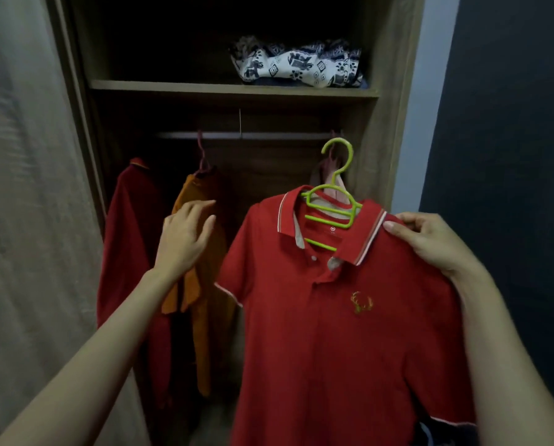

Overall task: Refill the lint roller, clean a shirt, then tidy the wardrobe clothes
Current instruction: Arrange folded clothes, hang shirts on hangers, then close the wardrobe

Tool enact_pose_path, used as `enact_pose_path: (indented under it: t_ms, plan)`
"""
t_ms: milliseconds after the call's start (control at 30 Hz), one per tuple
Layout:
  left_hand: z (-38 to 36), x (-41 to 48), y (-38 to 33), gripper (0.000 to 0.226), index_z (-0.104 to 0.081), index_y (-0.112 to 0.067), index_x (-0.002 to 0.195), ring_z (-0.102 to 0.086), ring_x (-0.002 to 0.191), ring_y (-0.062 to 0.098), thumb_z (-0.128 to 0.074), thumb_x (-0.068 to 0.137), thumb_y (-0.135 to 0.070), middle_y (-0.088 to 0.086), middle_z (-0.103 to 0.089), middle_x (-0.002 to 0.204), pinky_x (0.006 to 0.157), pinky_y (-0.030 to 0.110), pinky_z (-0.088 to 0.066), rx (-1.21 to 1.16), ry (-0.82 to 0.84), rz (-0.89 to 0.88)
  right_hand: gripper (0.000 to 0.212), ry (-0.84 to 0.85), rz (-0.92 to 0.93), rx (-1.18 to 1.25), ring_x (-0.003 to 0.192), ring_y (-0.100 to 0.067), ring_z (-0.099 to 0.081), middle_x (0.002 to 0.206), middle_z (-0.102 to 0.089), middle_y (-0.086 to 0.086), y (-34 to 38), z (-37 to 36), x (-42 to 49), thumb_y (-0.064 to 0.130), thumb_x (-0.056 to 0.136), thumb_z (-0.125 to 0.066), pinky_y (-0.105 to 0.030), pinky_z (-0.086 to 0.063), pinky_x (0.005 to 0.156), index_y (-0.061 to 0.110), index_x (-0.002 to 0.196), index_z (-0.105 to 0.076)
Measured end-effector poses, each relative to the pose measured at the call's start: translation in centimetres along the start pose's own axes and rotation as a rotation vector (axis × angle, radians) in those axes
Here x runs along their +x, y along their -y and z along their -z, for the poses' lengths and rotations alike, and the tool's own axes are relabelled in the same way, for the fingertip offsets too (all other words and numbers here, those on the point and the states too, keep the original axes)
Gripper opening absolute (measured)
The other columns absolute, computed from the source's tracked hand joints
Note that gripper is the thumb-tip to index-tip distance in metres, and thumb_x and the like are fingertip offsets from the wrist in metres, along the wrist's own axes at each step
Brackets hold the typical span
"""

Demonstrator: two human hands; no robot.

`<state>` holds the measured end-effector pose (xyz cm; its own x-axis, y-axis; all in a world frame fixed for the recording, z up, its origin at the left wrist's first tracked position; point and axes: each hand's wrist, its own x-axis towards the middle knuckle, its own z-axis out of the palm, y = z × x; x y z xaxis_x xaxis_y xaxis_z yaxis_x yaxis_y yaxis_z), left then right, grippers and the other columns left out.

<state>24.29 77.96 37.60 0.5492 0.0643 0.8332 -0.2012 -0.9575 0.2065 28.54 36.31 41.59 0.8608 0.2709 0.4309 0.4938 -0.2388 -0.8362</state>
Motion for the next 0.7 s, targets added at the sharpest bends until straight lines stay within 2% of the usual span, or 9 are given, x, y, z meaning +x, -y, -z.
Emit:
enact_pose_path:
  t_ms: [100,233,333,533,700]
  plan:
    - [0.9,-0.7,1.5,0.035,-0.053,-0.02,0.131,-0.053,0.122,0.022,-0.045,0.098,-0.031,0.002,-0.054,0.133,0.099,0.045,-0.037,0.079,-0.058,0.022,0.015,-0.048,0.021,-0.006,0.064,-0.008,-0.058,0.078,-0.066,-0.011,-0.3,-4.3,1.3,0.015,0.093,-0.059,-0.019,-0.045,0.055,0.005,0.087,-0.068]
    - [3.0,-0.9,3.4,0.038,-0.051,-0.016,0.135,-0.045,0.131,0.024,-0.051,0.098,-0.023,0.007,-0.047,0.144,0.104,0.043,-0.034,0.192,-0.168,0.026,0.012,-0.099,0.019,0.021,0.071,-0.01,-0.056,0.076,-0.066,-0.002,-1.6,-10.5,3.3,0.018,0.091,-0.061,-0.029,-0.041,0.067,0.017,0.081,-0.068]
    - [4.7,-0.7,5.3,0.046,-0.043,-0.014,0.142,-0.032,0.141,0.026,-0.045,0.098,-0.028,0.01,-0.035,0.153,0.109,0.045,-0.03,0.283,-0.203,0.025,0.013,-0.143,0.007,0.072,0.07,-0.006,-0.056,0.074,-0.066,0.004,-2.0,-14.3,4.6,0.018,0.091,-0.061,-0.027,-0.043,0.065,0.019,0.08,-0.067]
    - [6.9,0.5,9.3,0.06,-0.02,-0.014,0.152,-0.008,0.149,0.027,-0.042,0.099,-0.033,0.012,-0.01,0.161,0.117,0.048,-0.016,0.393,-0.209,0.128,0.014,-0.243,-0.021,0.123,0.071,-0.012,-0.059,0.076,-0.068,-0.001,-0.3,-20.8,8.6,0.022,0.088,-0.063,-0.031,-0.044,0.066,0.012,0.083,-0.07]
    - [7.0,1.7,12.5,0.069,-0.009,-0.011,0.154,-0.004,0.149,0.029,-0.034,0.097,-0.041,0.014,-0.004,0.162,0.117,0.05,-0.015,0.409,-0.219,0.199,0.021,-0.35,-0.071,0.145,0.074,-0.018,-0.057,0.073,-0.064,-0.004,3.1,-24.6,13.1,0.024,0.088,-0.058,-0.03,-0.041,0.067,0.007,0.082,-0.07]
